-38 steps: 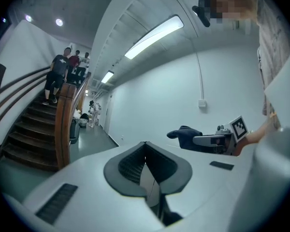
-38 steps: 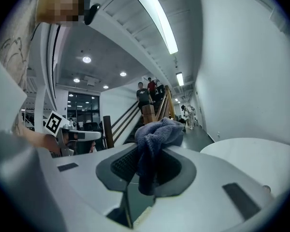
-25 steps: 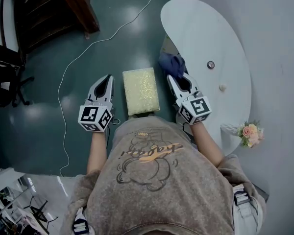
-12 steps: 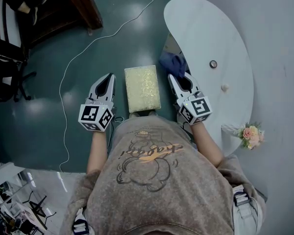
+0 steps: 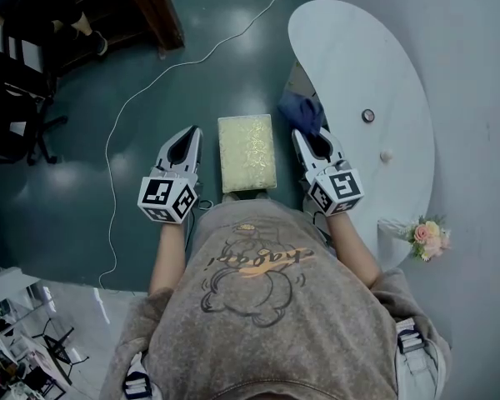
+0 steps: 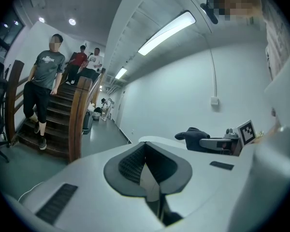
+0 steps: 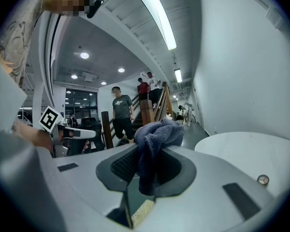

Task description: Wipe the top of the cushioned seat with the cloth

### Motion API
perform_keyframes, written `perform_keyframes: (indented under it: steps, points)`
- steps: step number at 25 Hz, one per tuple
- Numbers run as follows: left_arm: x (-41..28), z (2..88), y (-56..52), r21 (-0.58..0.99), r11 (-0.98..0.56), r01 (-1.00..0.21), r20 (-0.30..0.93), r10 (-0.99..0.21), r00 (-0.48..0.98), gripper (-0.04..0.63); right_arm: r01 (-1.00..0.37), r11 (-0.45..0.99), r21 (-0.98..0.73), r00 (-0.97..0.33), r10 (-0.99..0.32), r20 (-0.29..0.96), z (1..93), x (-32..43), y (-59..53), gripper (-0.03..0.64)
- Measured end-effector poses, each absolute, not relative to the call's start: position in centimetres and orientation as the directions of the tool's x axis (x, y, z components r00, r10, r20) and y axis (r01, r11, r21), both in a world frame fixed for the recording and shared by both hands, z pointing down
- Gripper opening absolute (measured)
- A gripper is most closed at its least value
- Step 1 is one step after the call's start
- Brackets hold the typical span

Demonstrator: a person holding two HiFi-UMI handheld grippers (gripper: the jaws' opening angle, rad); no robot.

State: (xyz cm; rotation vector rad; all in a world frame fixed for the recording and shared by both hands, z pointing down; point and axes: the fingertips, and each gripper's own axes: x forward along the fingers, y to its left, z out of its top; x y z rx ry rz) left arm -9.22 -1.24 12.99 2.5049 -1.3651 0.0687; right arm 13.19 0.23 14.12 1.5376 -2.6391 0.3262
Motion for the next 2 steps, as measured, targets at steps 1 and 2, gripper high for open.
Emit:
perform_keyframes:
  steps: [1,2]
  points:
    - [-9.4,12.91,-1.14,0.229,-0.509,-0.83,0.177,-0.816,0.55,0.015,-0.866,0.477,-0.148,-0.497,-0.851,0.167,14.12,13.03,0.34,0.089]
    - [-9.59,12.82,-1.04,0.231,-0.508,-0.83,0.176,-0.817,0.549,0.015,-0.866,0.477,-0.149,-0.498,-0.851,0.169,14.11,12.87,0.44,0.089]
